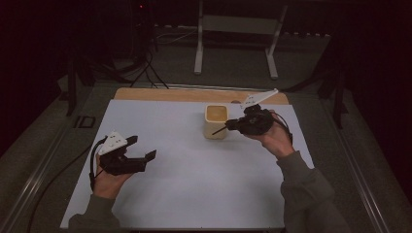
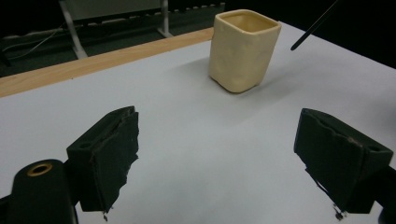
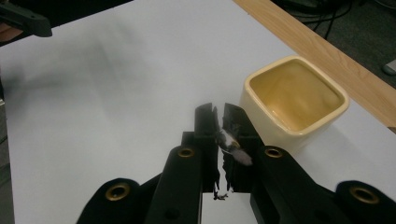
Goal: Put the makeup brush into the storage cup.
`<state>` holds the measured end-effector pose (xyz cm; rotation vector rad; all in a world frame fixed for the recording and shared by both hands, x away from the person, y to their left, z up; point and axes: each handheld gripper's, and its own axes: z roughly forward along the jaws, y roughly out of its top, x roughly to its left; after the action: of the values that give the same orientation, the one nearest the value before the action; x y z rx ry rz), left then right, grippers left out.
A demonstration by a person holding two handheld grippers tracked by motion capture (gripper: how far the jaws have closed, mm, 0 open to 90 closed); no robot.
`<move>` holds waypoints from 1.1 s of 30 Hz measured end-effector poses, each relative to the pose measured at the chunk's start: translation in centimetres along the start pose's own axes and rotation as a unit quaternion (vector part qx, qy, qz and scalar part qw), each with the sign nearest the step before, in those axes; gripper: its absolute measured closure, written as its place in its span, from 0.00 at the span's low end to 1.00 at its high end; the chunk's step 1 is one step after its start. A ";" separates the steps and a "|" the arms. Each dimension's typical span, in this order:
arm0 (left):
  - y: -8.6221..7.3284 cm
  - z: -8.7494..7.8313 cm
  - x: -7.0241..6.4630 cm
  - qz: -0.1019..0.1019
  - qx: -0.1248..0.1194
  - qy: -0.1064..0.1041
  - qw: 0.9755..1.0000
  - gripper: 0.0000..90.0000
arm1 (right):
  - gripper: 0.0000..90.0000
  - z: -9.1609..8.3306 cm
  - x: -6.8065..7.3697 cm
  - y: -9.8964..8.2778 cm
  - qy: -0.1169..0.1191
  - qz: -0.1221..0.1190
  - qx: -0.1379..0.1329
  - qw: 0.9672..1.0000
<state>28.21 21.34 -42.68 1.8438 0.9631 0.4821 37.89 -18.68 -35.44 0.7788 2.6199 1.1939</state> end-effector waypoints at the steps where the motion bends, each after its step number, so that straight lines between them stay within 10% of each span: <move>1: 0.0 0.0 0.0 -0.001 0.000 0.000 1.000 0.16 | 0.94 0.0 -0.1 0.0 -0.001 0.000 -0.001 1.000; 33: -0.1 -0.1 0.3 -0.004 0.001 0.002 1.000 0.17 | 0.94 -1.4 -2.3 0.5 -0.042 0.023 -0.019 0.999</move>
<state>28.25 21.63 -42.76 1.8409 0.9737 0.4798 39.51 -20.54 -34.30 0.8681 2.5170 1.1921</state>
